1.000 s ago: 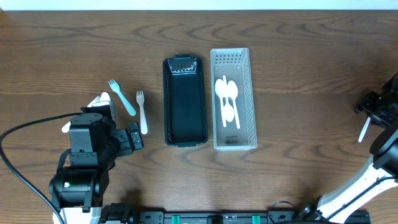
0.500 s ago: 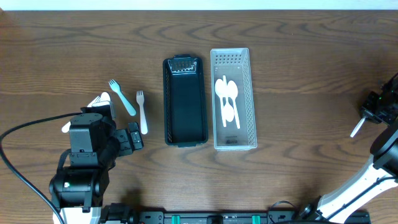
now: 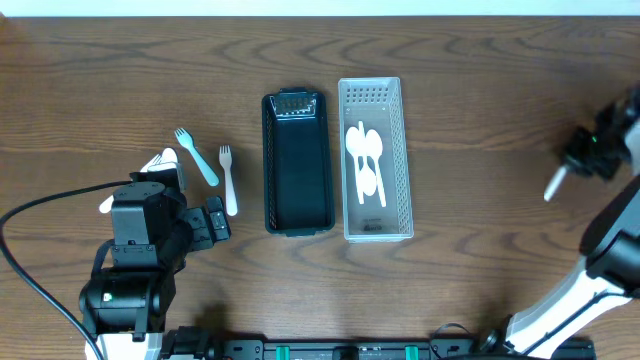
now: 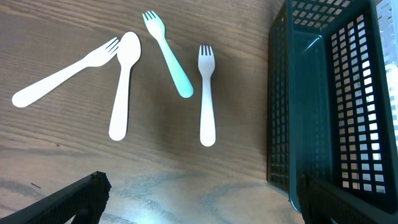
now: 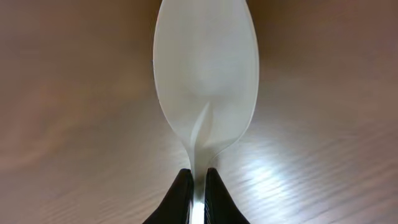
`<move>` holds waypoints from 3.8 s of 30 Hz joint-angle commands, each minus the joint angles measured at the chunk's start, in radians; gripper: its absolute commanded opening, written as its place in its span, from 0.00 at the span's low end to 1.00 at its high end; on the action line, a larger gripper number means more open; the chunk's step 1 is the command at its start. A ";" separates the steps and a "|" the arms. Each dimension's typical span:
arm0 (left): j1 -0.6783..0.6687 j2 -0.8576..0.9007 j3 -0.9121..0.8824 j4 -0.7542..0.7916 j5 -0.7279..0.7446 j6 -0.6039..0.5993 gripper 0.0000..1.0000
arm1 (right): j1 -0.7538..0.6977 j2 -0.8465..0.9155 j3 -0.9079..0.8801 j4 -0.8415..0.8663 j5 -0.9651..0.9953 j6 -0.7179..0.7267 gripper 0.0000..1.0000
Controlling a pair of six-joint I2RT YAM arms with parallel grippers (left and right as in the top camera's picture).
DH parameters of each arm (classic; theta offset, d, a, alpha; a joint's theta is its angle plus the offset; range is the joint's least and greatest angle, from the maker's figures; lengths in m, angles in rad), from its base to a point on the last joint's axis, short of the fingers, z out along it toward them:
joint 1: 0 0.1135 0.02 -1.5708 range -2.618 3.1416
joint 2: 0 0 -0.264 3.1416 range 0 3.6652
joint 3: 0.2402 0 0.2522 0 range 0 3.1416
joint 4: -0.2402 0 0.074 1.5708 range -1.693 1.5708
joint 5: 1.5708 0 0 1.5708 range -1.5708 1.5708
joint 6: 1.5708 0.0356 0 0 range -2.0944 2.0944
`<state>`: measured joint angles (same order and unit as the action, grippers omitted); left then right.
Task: Pack container
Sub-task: 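Carry the last spoon into the white basket and release, then move the left gripper over the white fork and grasp it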
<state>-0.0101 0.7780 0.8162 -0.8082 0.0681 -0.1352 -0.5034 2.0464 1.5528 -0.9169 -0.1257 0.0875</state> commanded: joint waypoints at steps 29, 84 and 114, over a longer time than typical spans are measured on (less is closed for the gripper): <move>0.003 -0.002 0.020 -0.003 -0.009 -0.008 0.98 | 1.004 -0.072 0.004 0.083 0.084 0.293 0.15; 0.003 1.046 0.607 0.008 -0.008 0.045 0.98 | 0.507 -0.412 -0.163 -0.156 0.174 0.165 0.73; -0.037 1.278 0.607 0.112 -0.008 0.062 0.98 | 0.507 -0.412 -0.163 -0.147 0.174 0.158 0.74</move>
<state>-0.0288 2.0468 1.4071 -0.7010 0.0643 -0.0986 -0.0067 1.6295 1.3918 -1.0649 0.0521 0.2581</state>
